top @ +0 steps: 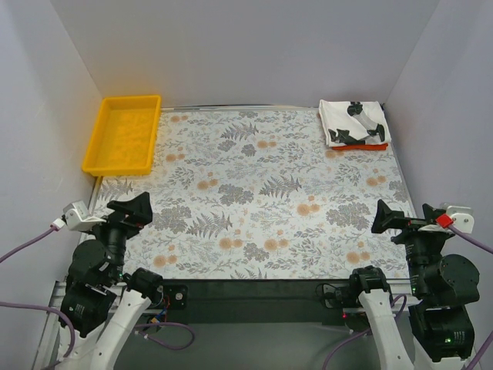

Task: Fold and stack the t-shirts
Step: Neatly place the folded tshirt to the corner

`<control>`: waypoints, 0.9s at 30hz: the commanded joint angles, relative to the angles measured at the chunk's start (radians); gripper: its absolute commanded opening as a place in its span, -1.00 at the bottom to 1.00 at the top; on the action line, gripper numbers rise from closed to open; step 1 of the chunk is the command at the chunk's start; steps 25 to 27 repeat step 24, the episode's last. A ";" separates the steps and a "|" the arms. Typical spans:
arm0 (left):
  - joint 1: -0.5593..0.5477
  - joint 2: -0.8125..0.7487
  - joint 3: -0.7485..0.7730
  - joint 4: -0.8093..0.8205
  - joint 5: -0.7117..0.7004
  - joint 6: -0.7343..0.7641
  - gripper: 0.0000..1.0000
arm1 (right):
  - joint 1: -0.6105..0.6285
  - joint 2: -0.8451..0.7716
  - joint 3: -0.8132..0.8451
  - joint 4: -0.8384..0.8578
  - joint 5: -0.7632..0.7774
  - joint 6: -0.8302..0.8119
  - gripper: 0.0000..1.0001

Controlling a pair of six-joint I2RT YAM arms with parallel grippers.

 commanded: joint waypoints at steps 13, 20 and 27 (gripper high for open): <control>0.002 0.110 -0.110 0.220 -0.027 -0.034 0.96 | 0.072 -0.012 -0.036 0.000 -0.042 -0.019 0.97; 0.002 0.169 -0.135 0.300 -0.016 0.000 0.96 | 0.074 0.010 -0.045 0.004 -0.048 -0.004 0.97; 0.002 0.203 -0.131 0.306 0.018 0.038 0.96 | 0.074 0.047 -0.071 0.018 -0.073 0.043 0.97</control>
